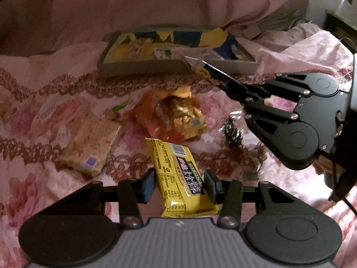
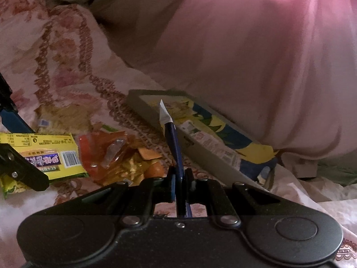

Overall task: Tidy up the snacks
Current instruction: 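Lift the blue stick and yellow candy bar and carry them toward the tray, then lower both snacks into the tray and open both grippers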

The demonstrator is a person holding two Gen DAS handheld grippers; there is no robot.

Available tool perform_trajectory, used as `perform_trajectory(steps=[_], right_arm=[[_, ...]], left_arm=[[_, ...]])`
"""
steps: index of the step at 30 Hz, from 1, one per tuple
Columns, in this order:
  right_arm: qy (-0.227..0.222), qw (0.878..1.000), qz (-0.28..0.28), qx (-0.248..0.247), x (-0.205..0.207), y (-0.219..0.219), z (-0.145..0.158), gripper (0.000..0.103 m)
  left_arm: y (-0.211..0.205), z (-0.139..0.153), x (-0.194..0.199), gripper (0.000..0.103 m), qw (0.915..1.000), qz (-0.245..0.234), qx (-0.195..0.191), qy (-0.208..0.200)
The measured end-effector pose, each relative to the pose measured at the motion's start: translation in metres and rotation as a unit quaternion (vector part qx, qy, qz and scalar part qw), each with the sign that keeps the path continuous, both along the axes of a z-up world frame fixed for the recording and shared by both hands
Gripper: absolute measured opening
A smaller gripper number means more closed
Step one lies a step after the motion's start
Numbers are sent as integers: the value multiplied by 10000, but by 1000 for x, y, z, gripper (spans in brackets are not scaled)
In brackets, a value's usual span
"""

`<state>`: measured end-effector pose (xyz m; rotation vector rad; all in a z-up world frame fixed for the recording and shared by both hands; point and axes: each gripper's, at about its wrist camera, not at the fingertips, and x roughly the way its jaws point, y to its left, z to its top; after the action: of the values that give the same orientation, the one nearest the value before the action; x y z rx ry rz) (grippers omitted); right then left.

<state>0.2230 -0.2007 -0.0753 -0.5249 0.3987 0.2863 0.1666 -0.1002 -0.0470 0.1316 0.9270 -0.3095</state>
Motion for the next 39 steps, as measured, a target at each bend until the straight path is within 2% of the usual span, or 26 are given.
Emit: perform_trajectory(steps=[8,12,14,18,25,32,39], right_arm=[[-371,9986,-347,169,13,-13,10,8],[-542,9943,-745,541,31,-31,20,8],[-571,9915,-918,725,42,-43,25,8],[-761,9865,-1235,761,66,-65,28,8],[-923,9814,-1468,827,110,-83,22,8],[-802,9846,-1419,629,130,-79,3,8],[-725,9888,-1288,189,150,-60,-8,12]], left_arm=[[-12,18,14,51,9987,-10,-409,-314],[-20,27,33,51,9962,0,-674,-551],[-25,31,50,51,9943,59,-810,-696],[-32,35,94,50,9892,244,-1076,-967],[-53,32,181,50,9826,282,-1160,-1425],[-71,9,240,50,9816,509,-1265,-1334],[-75,-16,263,49,9843,722,-1089,-1185]])
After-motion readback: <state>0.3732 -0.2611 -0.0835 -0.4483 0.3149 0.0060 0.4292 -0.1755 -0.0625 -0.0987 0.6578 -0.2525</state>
